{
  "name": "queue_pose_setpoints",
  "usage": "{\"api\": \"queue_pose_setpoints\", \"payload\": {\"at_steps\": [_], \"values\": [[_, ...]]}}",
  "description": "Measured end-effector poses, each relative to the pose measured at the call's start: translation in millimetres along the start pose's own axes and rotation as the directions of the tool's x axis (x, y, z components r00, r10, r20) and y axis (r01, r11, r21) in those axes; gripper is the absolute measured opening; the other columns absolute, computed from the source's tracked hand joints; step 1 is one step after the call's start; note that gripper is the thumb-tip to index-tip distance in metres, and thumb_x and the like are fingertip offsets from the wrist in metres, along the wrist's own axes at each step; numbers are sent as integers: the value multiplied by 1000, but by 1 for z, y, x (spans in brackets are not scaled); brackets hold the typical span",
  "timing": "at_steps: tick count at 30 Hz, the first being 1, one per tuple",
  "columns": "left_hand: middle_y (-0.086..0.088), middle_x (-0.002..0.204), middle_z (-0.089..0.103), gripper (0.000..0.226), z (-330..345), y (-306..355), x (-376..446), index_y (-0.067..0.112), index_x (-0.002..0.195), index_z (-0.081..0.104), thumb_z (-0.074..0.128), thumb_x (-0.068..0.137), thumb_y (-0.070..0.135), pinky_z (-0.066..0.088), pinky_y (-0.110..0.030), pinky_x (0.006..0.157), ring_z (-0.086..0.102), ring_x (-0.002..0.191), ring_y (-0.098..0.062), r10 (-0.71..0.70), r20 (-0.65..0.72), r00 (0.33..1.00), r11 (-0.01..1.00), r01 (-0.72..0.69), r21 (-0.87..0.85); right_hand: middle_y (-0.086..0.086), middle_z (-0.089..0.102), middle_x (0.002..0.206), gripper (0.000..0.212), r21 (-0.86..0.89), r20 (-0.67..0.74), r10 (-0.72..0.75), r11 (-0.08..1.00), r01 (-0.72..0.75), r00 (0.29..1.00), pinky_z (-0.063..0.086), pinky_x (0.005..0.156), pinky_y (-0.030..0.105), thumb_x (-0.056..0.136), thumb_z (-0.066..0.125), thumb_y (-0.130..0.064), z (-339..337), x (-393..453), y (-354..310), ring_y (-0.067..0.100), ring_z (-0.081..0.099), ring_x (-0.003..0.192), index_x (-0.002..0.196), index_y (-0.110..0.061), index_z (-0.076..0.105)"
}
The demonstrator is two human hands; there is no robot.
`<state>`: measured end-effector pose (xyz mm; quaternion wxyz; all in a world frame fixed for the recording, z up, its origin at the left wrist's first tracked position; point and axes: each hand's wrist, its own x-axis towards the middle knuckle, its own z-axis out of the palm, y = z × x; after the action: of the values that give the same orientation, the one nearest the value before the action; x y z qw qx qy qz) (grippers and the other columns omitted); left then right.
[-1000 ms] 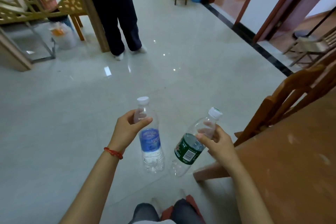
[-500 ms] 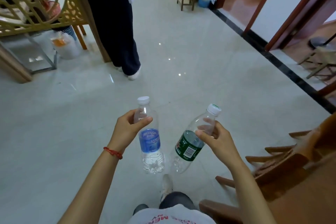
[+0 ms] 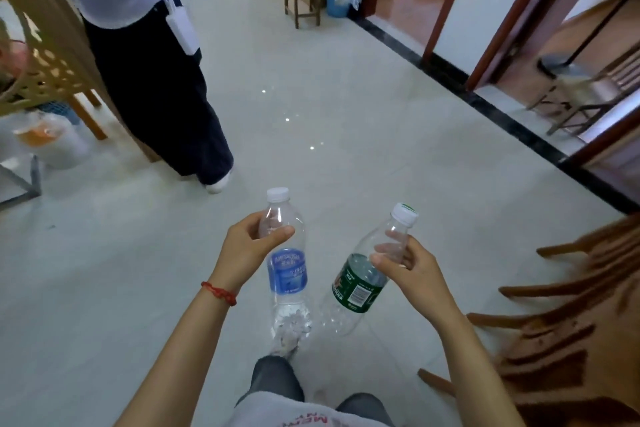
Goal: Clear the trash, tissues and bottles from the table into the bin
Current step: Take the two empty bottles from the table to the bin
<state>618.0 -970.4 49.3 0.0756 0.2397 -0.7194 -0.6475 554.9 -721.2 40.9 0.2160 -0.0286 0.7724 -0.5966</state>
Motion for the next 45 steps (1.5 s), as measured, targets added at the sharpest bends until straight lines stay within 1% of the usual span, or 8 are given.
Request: {"api": "queue_pose_setpoints", "payload": {"at_steps": [9, 20, 25, 30, 34, 39, 42, 45], "values": [[10, 87, 68, 18, 35, 37, 133, 30, 88, 64, 71, 75, 20, 45, -2, 54, 62, 68, 11, 17, 300, 954, 996, -43, 82, -9, 65, 104, 48, 130, -292, 81, 990, -44, 953, 49, 63, 8, 72, 74, -29, 0, 56, -14, 4, 62, 95, 115, -33, 53], [12, 86, 68, 15, 150, 63, 209, 32, 83, 64, 71, 75, 21, 47, -5, 55, 64, 70, 6, 31, 628, 778, 979, -149, 136, -1, 66, 105, 42, 239, -585, 186, 970, -51, 789, 51, 69, 13, 72, 75, -26, -56, 69, -6, 11, 63, 98, 110, -25, 57], [13, 89, 67, 20, 219, 74, 236, 34, 88, 60, 70, 76, 22, 46, -13, 65, 61, 82, -1, 27, 686, 727, 978, -160, 131, -5, 67, 104, 35, 258, -626, 210, 965, -55, 751, 52, 69, 14, 71, 75, -30, -105, 92, 3, 8, 63, 97, 102, -31, 58], [10, 94, 67, 23, 297, 91, 270, 27, 97, 61, 70, 76, 23, 47, -10, 65, 62, 84, -3, 30, 710, 703, 979, -164, 120, -2, 67, 103, 35, 245, -660, 205, 968, -51, 722, 49, 74, 20, 72, 75, -26, -174, 137, 6, 12, 63, 97, 102, -25, 58], [10, 94, 66, 25, 365, 117, 297, 24, 100, 61, 69, 77, 23, 45, -13, 66, 61, 84, -2, 29, 707, 707, 979, -161, 121, -9, 66, 102, 37, 204, -649, 182, 977, -61, 739, 46, 56, 7, 72, 74, -31, -244, 170, -3, 4, 62, 92, 105, -24, 58], [8, 93, 66, 21, 443, 146, 329, 27, 96, 60, 69, 77, 23, 45, -12, 65, 60, 83, 0, 43, 710, 703, 978, -175, 114, -8, 66, 103, 33, 183, -657, 160, 982, -50, 736, 50, 67, 13, 72, 72, -33, -325, 209, -16, 5, 61, 96, 100, -32, 56], [8, 94, 66, 23, 484, 158, 352, 27, 99, 59, 68, 78, 24, 44, -12, 64, 60, 85, -1, 44, 725, 687, 975, -189, 120, -9, 66, 104, 47, 165, -663, 157, 984, -61, 732, 49, 70, 16, 66, 70, -45, -364, 237, -17, 6, 61, 96, 106, -24, 58], [7, 95, 66, 25, 527, 169, 383, 26, 100, 59, 68, 77, 24, 45, -16, 67, 60, 87, -2, 47, 736, 675, 975, -191, 113, -13, 65, 100, 50, 150, -663, 157, 986, -76, 732, 47, 57, 10, 65, 69, -46, -399, 271, -17, 4, 61, 91, 108, -23, 57]]}}
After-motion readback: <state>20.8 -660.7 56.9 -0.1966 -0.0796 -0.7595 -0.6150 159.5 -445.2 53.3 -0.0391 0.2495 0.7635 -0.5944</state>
